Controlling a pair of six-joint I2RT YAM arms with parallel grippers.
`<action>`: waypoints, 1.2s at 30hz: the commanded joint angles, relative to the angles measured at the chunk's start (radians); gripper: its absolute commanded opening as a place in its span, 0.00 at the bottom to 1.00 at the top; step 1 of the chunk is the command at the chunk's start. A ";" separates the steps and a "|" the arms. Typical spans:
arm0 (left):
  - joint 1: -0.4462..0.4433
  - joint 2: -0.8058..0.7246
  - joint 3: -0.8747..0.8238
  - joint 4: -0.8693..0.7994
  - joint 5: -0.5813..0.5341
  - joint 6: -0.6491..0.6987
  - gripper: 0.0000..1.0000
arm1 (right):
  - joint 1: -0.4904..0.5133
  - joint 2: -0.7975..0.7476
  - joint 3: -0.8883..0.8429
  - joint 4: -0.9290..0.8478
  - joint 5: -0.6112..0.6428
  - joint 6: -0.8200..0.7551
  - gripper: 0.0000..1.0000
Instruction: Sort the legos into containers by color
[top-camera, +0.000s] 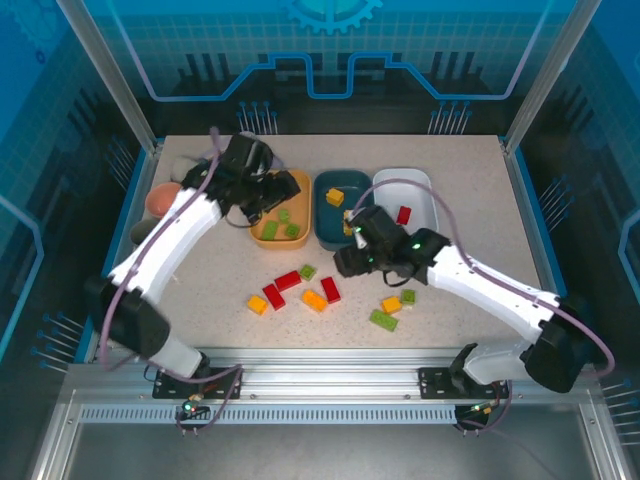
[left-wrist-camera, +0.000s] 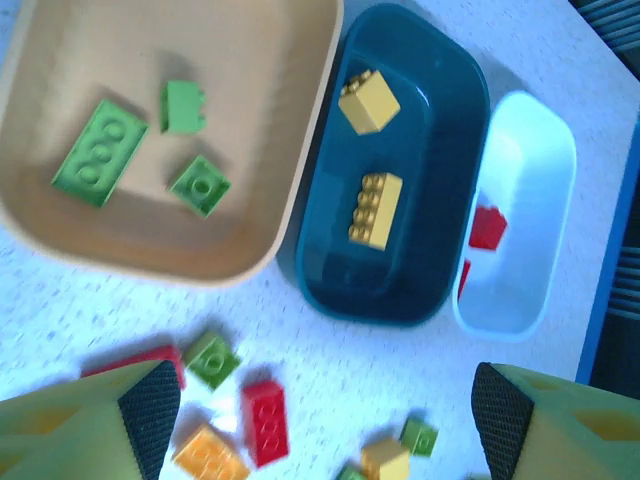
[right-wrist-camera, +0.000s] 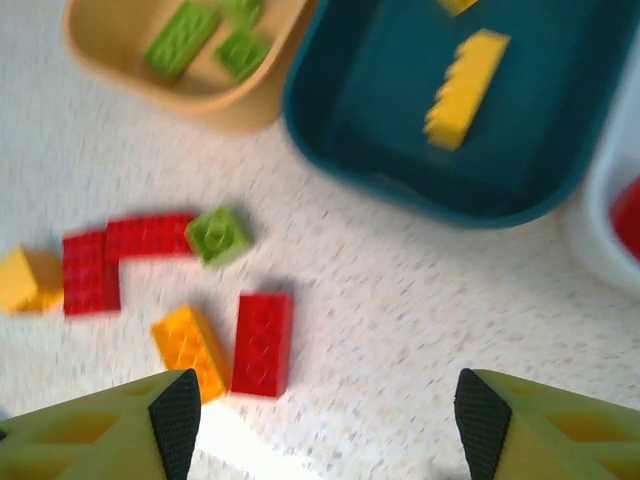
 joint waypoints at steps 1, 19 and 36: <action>-0.023 -0.125 -0.193 0.033 0.040 0.029 0.80 | 0.054 0.105 0.025 -0.040 0.017 0.018 0.70; -0.052 -0.624 -0.584 0.078 0.105 -0.070 0.86 | 0.015 0.504 0.176 0.022 -0.034 0.201 0.66; -0.052 -0.619 -0.583 0.103 0.119 -0.081 0.86 | -0.003 0.553 0.170 -0.013 0.017 0.192 0.30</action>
